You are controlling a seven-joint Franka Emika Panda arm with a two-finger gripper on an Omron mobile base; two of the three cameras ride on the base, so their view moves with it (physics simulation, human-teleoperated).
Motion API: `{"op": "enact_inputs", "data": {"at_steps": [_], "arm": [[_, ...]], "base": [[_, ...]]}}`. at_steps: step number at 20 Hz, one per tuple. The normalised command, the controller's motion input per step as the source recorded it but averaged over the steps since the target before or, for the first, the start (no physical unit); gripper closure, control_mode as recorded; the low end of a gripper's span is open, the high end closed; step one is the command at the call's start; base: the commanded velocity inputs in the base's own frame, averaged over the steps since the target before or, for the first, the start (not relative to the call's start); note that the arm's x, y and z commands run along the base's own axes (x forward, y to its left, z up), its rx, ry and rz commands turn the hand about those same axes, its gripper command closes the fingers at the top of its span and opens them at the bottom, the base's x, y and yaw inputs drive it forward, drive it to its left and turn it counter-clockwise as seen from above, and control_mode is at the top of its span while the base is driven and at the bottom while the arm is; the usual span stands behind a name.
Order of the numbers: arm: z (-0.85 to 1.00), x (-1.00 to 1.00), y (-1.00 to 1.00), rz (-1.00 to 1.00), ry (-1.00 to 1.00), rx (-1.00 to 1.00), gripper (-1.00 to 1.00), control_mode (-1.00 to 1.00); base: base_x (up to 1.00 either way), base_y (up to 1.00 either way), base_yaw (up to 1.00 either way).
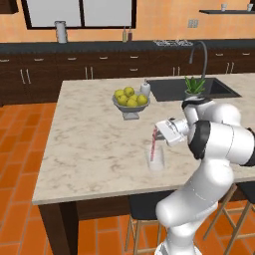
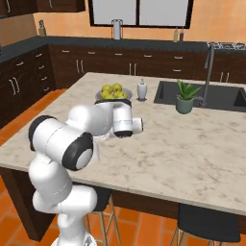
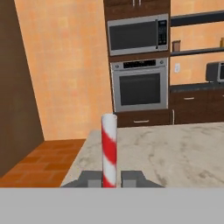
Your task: Take a straw from the drawer in front and place it inside the glass cup on the dining counter.
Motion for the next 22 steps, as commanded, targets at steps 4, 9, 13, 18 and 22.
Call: {"op": "enact_inputs", "data": {"at_steps": [4,9,13,18,22], "arm": [[-0.15,-0.06,0.00,0.01,0.00,0.00,1.00,-1.00],[-0.05,-0.58,-0.01,0.00,-0.01,0.00,1.00,-1.00],[-0.18,-0.22,0.00,0.00,0.00,0.00,1.00,-1.00],[-0.16,0.00,0.00,0.00,-0.02,0.00,-1.00,-1.00],[0.00,-0.09,-0.10,0.00,-0.05,-0.04,-1.00,-1.00]], "base": [[0.00,0.00,0.00],[0.00,0.00,0.00],[0.00,0.00,0.00],[0.00,0.00,0.00],[0.00,0.00,0.00]]}}
